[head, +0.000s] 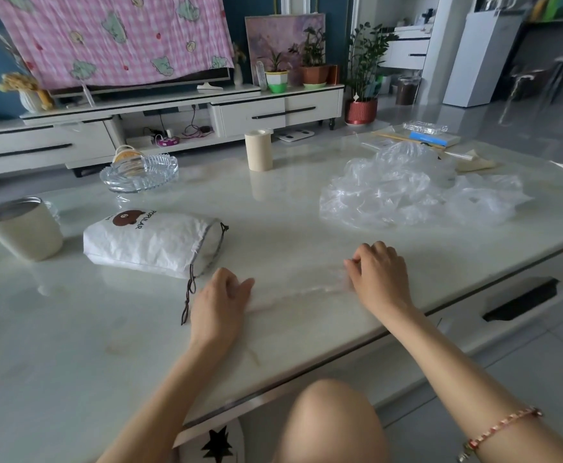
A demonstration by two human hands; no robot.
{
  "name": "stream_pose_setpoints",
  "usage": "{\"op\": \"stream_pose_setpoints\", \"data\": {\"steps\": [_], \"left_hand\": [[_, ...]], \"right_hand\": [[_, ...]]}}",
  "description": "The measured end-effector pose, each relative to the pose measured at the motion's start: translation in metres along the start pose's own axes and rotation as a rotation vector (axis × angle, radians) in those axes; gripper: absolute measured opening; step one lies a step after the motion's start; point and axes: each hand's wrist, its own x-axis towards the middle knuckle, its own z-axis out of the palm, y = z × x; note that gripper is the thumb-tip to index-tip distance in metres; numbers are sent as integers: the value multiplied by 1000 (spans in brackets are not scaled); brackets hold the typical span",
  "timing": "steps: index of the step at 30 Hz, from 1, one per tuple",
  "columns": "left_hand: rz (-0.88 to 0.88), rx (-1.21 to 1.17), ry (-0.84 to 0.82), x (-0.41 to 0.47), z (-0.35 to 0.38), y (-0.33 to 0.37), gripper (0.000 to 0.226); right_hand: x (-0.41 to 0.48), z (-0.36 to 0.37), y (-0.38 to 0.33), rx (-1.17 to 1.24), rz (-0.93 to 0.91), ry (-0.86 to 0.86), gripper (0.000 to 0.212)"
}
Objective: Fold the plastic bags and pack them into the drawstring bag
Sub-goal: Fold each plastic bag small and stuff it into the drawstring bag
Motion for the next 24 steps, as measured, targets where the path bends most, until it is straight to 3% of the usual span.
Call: {"op": "stream_pose_setpoints", "data": {"steps": [4, 5, 8, 12, 16, 19, 24], "left_hand": [[-133, -393, -96, 5, -14, -2, 21], [-134, -363, -131, 5, -20, -2, 18], [-42, 87, -158, 1, -26, -9, 20], [24, 485, -107, -22, -17, 1, 40], [53, 707, -84, -37, -11, 22, 36], [27, 674, -104, -43, -11, 30, 30], [-25, 775, -247, -38, -11, 25, 36]], "right_hand": [[5, -8, 7, 462, 16, -65, 5], [4, -17, 6, 596, 37, -112, 4], [7, -27, -6, 711, -41, -227, 5], [1, -18, -34, 616, -282, -284, 21], [-8, -1, -41, 155, -451, -165, 33], [-14, 5, -36, 171, -431, -20, 34], [-16, 0, -28, 262, -347, -52, 16]]}}
